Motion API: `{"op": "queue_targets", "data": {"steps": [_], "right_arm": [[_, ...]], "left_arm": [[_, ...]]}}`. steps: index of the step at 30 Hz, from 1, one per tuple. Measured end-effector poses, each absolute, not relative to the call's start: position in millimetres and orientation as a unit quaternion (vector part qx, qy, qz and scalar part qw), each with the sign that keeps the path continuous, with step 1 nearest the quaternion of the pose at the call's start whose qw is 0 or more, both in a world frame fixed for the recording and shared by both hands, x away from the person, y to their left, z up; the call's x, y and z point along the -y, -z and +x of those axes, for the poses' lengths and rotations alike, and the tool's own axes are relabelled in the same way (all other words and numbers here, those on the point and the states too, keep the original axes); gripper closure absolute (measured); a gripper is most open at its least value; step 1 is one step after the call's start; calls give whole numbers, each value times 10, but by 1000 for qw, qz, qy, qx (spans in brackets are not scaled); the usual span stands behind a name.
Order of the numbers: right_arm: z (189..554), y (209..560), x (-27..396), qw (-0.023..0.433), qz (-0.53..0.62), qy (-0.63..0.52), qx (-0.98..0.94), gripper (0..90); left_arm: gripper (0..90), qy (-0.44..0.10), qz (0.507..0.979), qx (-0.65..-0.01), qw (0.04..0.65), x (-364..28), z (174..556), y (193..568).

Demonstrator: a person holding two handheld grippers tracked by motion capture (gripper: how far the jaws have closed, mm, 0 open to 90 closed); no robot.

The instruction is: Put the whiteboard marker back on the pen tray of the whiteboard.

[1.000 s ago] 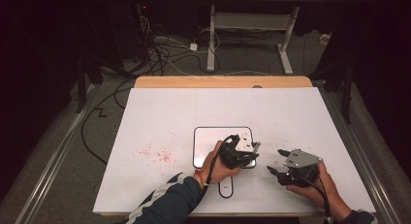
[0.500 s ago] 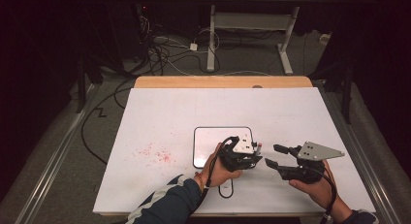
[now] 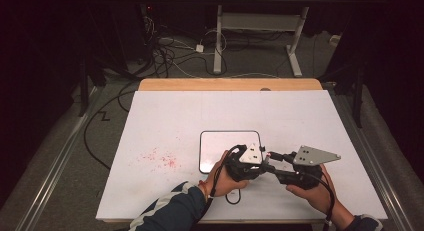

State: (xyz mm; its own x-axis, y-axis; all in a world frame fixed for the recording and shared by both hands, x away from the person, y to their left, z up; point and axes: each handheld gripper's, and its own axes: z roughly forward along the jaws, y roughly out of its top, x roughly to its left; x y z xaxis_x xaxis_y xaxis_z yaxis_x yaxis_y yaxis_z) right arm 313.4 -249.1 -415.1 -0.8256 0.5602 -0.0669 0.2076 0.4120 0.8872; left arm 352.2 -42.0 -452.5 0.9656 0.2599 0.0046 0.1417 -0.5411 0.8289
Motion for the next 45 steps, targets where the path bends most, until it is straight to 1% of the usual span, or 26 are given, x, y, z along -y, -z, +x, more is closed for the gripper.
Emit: {"op": "queue_targets", "data": {"steps": [1, 7, 9, 10, 12, 14, 15, 16, 17, 19, 21, 26, 30, 33, 39, 41, 43, 45], "right_arm": [[3145, 4157, 2486, 179, 236, -490, -820, 641], [3188, 4149, 2434, 180, 233, -494, -818, 802], [3188, 4145, 2399, 182, 232, -491, -820, 807], [3193, 4142, 2389, 180, 233, -490, -820, 807], [3207, 4126, 2392, 185, 244, -488, -817, 808], [3234, 4095, 2430, 182, 258, -487, -815, 808], [3242, 4073, 2451, 186, 266, -484, -813, 809], [3250, 4052, 2476, 183, 269, -483, -813, 809], [3256, 4032, 2499, 179, 275, -480, -813, 809], [3278, 4008, 2532, 168, 291, -472, -815, 809], [3308, 4003, 2560, 154, 306, -466, -816, 808], [3421, 4032, 2571, 125, 338, -446, -820, 808], [3564, 4089, 2550, 92, 365, -440, -816, 808], [3677, 4160, 2519, 83, 380, -433, -813, 808], [3899, 4292, 2452, 69, 404, -435, -802, 797], [3974, 4355, 2432, 63, 415, -433, -798, 791], [4037, 4410, 2410, 67, 422, -427, -797, 780], [4102, 4473, 2406, 59, 433, -426, -792, 783]], "left_arm": [[784, -63, 876, -115, 464, 416, 3521, 4526], [783, -64, 875, -122, 464, 378, 3508, 4528], [781, -65, 875, -124, 464, 354, 3511, 4528], [757, -70, 874, -125, 464, 339, 3506, 4525], [635, -87, 877, -132, 454, 304, 3501, 4513], [536, -96, 878, -139, 448, 228, 3503, 4493], [490, -112, 876, -143, 446, 174, 3488, 4476], [417, -131, 876, -147, 441, 122, 3469, 4457], [370, -145, 875, -148, 438, 64, 3448, 4436], [303, -173, 871, -150, 434, -73, 3402, 4399], [268, -196, 869, -155, 428, -219, 3354, 4375], [234, -253, 860, -185, 402, -589, 3202, 4372], [212, -276, 858, -197, 386, -869, 3055, 4428], [212, -275, 858, -213, 377, -1071, 2959, 4467], [200, -304, 855, -240, 345, -1450, 2916, 4545], [200, -301, 851, -258, 345, -1567, 2926, 4571], [200, -297, 848, -272, 344, -1651, 2936, 4599], [200, -290, 847, -282, 345, -1702, 2952, 4620]]}}
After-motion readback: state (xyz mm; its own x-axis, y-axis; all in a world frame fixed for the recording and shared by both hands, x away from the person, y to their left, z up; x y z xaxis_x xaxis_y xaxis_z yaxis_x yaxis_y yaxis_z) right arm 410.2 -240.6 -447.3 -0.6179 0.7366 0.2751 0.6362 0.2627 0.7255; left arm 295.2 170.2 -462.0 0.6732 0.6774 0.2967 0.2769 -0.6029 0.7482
